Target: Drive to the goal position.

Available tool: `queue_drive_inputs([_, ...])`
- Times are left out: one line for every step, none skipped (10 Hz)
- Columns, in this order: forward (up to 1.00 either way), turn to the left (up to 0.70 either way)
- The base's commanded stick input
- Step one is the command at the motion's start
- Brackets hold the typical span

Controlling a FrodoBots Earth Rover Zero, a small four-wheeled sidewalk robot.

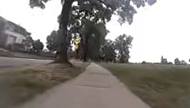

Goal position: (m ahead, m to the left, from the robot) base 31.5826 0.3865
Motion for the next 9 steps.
queue_drive_inputs([1.00,0.00])
queue_drive_inputs([1.00,0.00])
queue_drive_inputs([1.00,0.00])
queue_drive_inputs([1.00,0.00])
queue_drive_inputs([1.00,0.00])
queue_drive_inputs([1.00,0.00])
queue_drive_inputs([1.00,0.00])
queue_drive_inputs([1.00,0.00])
queue_drive_inputs([1.00,0.00])
